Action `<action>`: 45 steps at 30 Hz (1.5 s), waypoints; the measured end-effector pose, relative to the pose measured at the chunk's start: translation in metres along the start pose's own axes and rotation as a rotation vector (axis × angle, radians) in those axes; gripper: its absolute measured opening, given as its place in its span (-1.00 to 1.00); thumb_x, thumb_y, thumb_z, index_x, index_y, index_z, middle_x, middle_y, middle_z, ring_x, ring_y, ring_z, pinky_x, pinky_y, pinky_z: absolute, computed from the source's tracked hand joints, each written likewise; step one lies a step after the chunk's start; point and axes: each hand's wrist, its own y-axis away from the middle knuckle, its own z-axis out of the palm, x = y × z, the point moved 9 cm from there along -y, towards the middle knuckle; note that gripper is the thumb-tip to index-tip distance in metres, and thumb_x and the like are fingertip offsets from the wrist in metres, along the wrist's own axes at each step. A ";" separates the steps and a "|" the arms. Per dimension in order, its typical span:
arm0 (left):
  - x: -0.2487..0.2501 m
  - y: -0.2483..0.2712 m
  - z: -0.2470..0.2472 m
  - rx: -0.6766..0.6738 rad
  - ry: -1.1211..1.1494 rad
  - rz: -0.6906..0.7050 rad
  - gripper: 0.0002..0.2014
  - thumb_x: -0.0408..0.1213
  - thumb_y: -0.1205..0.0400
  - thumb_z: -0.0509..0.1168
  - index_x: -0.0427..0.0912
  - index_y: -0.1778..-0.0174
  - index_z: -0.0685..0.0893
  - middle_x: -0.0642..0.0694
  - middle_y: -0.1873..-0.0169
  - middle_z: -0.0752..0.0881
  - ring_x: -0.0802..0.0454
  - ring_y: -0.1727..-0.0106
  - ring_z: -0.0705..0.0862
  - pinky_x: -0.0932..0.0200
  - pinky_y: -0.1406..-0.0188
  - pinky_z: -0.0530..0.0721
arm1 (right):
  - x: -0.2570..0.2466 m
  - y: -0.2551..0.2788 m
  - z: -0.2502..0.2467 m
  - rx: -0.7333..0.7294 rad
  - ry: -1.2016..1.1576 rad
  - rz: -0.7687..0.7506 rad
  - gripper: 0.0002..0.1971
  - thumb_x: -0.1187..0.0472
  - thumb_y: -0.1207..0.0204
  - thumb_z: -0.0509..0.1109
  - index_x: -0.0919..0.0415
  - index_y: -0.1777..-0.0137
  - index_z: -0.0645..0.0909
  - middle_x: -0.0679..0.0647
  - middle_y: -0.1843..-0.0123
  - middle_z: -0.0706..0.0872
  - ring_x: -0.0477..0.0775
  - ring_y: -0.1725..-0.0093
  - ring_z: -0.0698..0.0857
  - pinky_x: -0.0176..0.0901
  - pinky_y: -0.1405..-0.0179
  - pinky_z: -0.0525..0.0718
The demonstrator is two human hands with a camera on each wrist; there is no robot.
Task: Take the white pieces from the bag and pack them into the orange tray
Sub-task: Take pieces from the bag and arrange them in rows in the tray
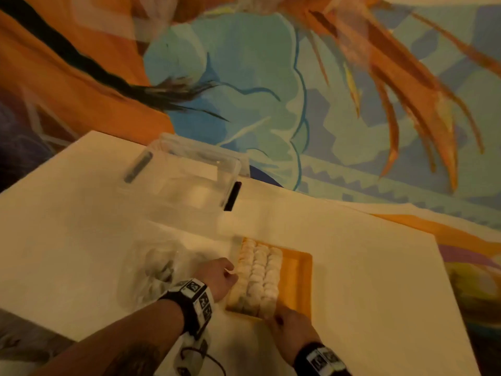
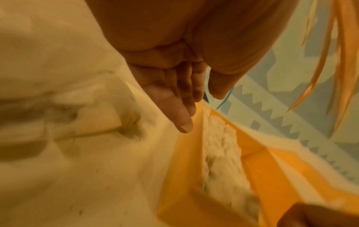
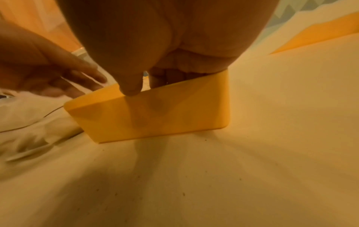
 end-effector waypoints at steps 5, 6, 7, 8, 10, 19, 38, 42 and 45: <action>-0.001 0.017 -0.059 0.034 0.246 0.074 -0.88 -0.09 -0.68 0.27 -0.01 0.01 0.68 -0.03 0.13 0.79 0.02 0.29 0.79 0.16 0.35 0.77 | -0.009 0.001 0.001 -0.035 -0.021 -0.020 -0.38 -0.40 -0.54 0.10 -0.28 -0.59 0.30 -0.17 -0.48 0.59 -0.11 -0.45 0.55 -0.41 -0.30 0.44; -0.011 0.019 -0.077 0.065 0.277 0.087 -0.88 -0.12 -0.68 0.27 -0.01 0.06 0.69 -0.02 0.18 0.80 0.04 0.33 0.77 0.18 0.40 0.74 | -0.009 0.001 -0.002 -0.011 -0.015 -0.003 -0.44 -0.33 -0.58 0.18 -0.30 -0.57 0.33 -0.20 -0.43 0.62 -0.14 -0.42 0.57 -0.49 -0.23 0.43; -0.024 0.021 -0.094 0.103 0.296 0.087 -0.88 -0.14 -0.68 0.27 -0.02 0.09 0.70 -0.02 0.21 0.80 0.05 0.37 0.75 0.20 0.44 0.72 | -0.006 0.000 -0.002 -0.001 -0.018 0.007 -0.49 -0.27 -0.59 0.23 -0.30 -0.54 0.37 -0.25 -0.32 0.65 -0.18 -0.35 0.61 -0.57 -0.12 0.41; -0.040 0.022 -0.112 0.141 0.300 0.073 -0.88 -0.16 -0.67 0.27 -0.02 0.12 0.70 -0.02 0.24 0.80 0.06 0.39 0.75 0.21 0.44 0.70 | -0.008 -0.002 -0.001 -0.003 -0.022 0.012 -0.52 -0.22 -0.60 0.27 -0.26 -0.52 0.42 -0.28 -0.21 0.65 -0.22 -0.25 0.62 -0.62 -0.02 0.41; -0.077 0.024 -0.140 0.221 0.221 0.028 -0.88 -0.17 -0.65 0.27 0.02 0.17 0.69 -0.02 0.20 0.79 0.08 0.31 0.74 0.18 0.29 0.74 | -0.008 -0.013 0.005 -0.059 0.041 0.014 -0.56 0.02 -0.67 0.31 0.04 -0.52 0.47 -0.04 -0.17 0.64 -0.12 -0.21 0.58 -0.63 0.03 0.48; -0.125 0.004 -0.073 -0.076 -0.445 0.197 -0.61 0.06 -0.56 0.24 0.33 -0.34 0.49 0.11 -0.58 0.29 -0.15 -0.56 0.35 -0.06 -0.57 0.38 | -0.002 -0.011 0.006 -0.077 0.046 0.191 -0.20 -0.55 -0.28 0.08 -0.18 -0.47 0.48 -0.10 -0.39 0.66 -0.04 -0.38 0.61 -0.39 -0.19 0.49; -0.112 -0.012 -0.131 0.111 -0.080 0.322 -0.86 -0.01 -0.63 0.36 0.26 0.18 0.52 0.13 0.14 0.57 0.27 0.16 0.55 0.39 0.18 0.42 | -0.008 -0.006 -0.001 -0.039 0.067 0.155 -0.92 -0.20 -0.59 0.29 -0.32 0.11 0.46 -0.15 0.02 0.62 -0.09 -0.03 0.59 -0.28 -0.06 0.51; -0.124 -0.008 -0.145 0.127 0.137 0.214 -0.87 0.04 -0.68 0.29 0.08 0.04 0.61 0.07 0.15 0.72 0.18 0.14 0.67 0.25 0.19 0.57 | -0.010 -0.007 -0.002 -0.036 0.072 0.149 -0.92 -0.18 -0.59 0.30 -0.31 0.09 0.46 -0.13 0.01 0.63 -0.10 -0.02 0.58 -0.35 0.05 0.44; -0.136 -0.010 -0.147 0.128 0.326 0.189 -0.89 -0.07 -0.71 0.27 0.01 -0.02 0.65 -0.01 0.14 0.82 0.05 0.07 0.78 -0.07 -0.06 0.74 | -0.008 -0.008 0.000 -0.041 0.065 0.148 -0.80 -0.36 -0.49 0.30 -0.31 0.12 0.48 -0.13 0.04 0.64 -0.07 -0.03 0.61 -0.34 0.06 0.48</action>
